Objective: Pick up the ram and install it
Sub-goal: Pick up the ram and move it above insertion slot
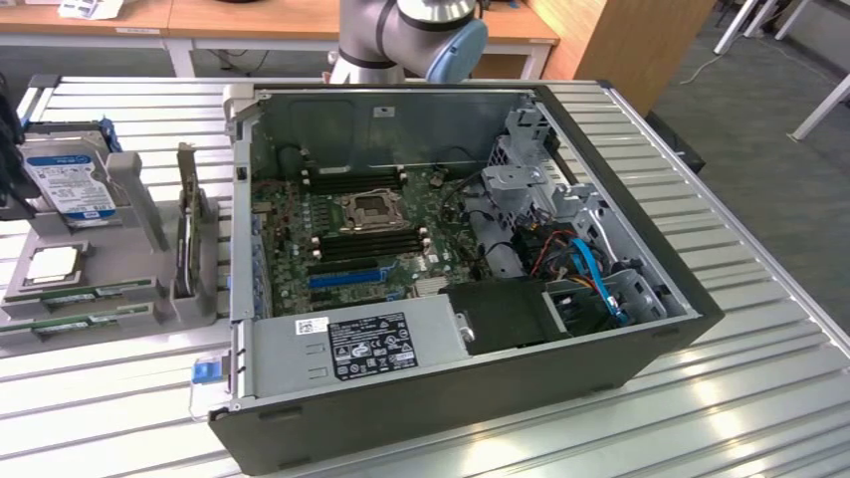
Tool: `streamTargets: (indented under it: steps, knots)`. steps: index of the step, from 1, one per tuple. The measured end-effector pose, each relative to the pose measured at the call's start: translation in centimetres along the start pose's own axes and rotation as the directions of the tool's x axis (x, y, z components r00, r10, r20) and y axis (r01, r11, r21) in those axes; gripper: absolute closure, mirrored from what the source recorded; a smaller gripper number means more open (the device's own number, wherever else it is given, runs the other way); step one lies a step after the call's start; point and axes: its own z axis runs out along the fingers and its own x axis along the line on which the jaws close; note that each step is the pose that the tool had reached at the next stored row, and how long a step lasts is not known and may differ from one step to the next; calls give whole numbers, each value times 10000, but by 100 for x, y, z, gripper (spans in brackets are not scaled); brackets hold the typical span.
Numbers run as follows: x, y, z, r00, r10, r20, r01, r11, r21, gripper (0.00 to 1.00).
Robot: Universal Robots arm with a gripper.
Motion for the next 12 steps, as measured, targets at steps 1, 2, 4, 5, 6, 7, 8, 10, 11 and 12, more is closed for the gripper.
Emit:
streamTargets:
  steps: [1, 2, 4, 5, 6, 7, 8, 10, 11, 12]
  knots:
    - [1, 0, 6, 10000, 0, 0, 0, 10000, -1, 69]
    - [2, -1, 12, 10000, 0, 2, 0, 10000, -1, 69]
    - [3, -1, 28, 10000, 0, 11, 0, 10000, 3, 69]
    - [4, -2, 39, 10000, -1, 17, 1, 10000, 5, 69]
    - [5, -2, 51, 10000, -2, 20, 2, 10000, 8, 69]
    - [6, -3, 64, 10000, -2, 21, 2, 10000, 10, 69]
    - [8, -4, 79, 10000, -3, 24, 3, 10000, 13, 69]
    - [10, -5, 104, 10000, -3, 26, 3, 10000, 14, 69]
    - [11, -5, 116, 10000, -3, 28, 3, 10000, 16, 69]
    - [12, -6, 129, 10000, -3, 30, 3, 10000, 17, 69]
